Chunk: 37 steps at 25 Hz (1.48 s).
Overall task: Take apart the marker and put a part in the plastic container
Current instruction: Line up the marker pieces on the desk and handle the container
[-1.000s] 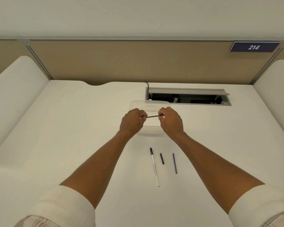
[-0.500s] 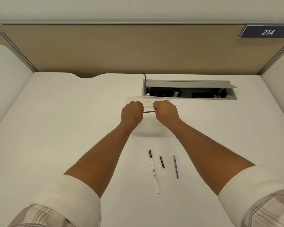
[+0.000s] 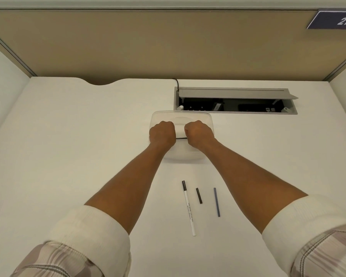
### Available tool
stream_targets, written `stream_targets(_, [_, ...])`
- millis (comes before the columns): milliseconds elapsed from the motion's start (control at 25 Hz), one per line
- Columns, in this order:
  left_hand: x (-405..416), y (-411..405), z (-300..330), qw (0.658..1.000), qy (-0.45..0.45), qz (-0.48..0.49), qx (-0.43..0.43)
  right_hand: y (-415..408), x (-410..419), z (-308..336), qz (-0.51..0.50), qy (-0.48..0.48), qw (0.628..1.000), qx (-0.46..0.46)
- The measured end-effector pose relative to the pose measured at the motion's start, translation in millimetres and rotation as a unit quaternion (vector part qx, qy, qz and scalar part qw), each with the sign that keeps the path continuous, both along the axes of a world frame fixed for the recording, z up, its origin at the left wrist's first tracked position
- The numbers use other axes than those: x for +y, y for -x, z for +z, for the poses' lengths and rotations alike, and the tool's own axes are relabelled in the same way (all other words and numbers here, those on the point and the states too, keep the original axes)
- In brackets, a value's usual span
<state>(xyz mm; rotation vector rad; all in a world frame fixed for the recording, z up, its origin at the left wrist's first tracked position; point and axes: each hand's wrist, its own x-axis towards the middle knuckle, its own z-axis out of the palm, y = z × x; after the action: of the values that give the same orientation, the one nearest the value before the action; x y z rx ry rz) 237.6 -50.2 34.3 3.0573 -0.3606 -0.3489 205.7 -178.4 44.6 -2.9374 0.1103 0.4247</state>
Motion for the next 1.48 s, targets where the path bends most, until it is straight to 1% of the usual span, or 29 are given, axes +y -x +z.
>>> stream_targets(320, [-3.6, 0.0, -4.5, 1.0, -0.004, -0.013, 0.003, 1.1, -0.2, -5.4, -0.012, -0.013, 1.0, 0.001])
stream_targets(800, [-1.1, 2.0, -4.9, 0.999, 0.033, -0.001, 0.012, -2.8, 0.2, -7.4, -0.04, -0.036, 0.999, 0.01])
stream_targets(1040, [-0.6, 4.7, 6.8, 0.998, 0.056, 0.002, 0.019, 0.2, 0.6, -4.4, -0.052, -0.054, 0.997, -0.005])
stream_targets(1240, [3.4, 13.6, 28.5, 0.997, 0.079, 0.009, -0.001, 5.7, 0.9, 14.4, -0.053, -0.065, 0.996, -0.038])
stream_targets(1480, [9.8, 34.9, 59.2, 0.991, 0.123, 0.001, -0.055, 24.8, 2.1, 50.2, -0.045, -0.041, 0.996, -0.062])
